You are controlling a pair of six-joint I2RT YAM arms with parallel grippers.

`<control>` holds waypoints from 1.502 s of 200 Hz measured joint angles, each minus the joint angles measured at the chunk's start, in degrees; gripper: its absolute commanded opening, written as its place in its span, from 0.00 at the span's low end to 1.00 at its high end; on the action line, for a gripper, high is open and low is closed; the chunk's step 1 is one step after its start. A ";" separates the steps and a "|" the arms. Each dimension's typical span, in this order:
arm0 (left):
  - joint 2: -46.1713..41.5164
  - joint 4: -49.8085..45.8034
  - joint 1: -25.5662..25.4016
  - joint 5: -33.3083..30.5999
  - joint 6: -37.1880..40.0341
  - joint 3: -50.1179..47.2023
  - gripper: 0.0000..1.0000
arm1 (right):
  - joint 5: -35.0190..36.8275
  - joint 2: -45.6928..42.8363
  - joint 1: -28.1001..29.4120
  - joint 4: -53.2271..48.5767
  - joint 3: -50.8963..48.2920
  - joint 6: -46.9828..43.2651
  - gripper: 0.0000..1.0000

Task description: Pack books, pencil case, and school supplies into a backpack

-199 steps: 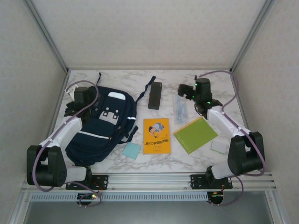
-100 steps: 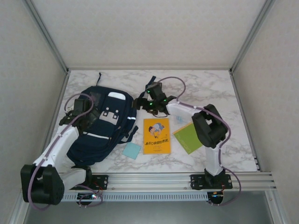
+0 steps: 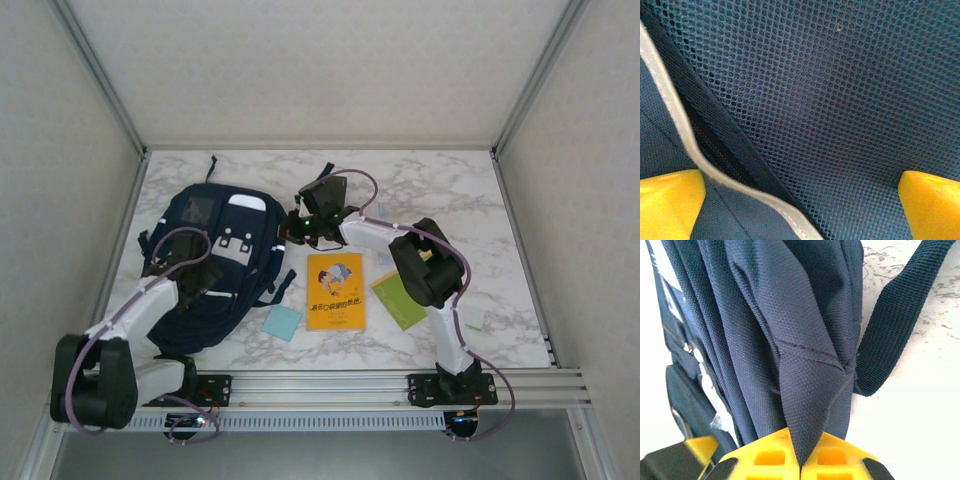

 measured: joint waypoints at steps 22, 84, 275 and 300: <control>8.02 0.90 -1.73 -2.54 1.29 5.03 0.98 | -0.61 -4.20 -0.74 -4.85 1.18 -0.85 0.00; 32.39 11.23 -7.02 0.46 9.11 29.75 0.94 | 6.21 -15.10 -5.07 -16.48 2.69 -0.90 0.00; 8.72 0.46 -21.59 23.21 22.53 19.89 0.53 | 9.97 -17.29 -9.64 -11.23 -6.21 23.87 0.00; 10.23 4.55 -22.88 23.23 21.46 16.72 0.51 | 8.76 -17.29 -9.99 -10.56 -5.75 24.94 0.00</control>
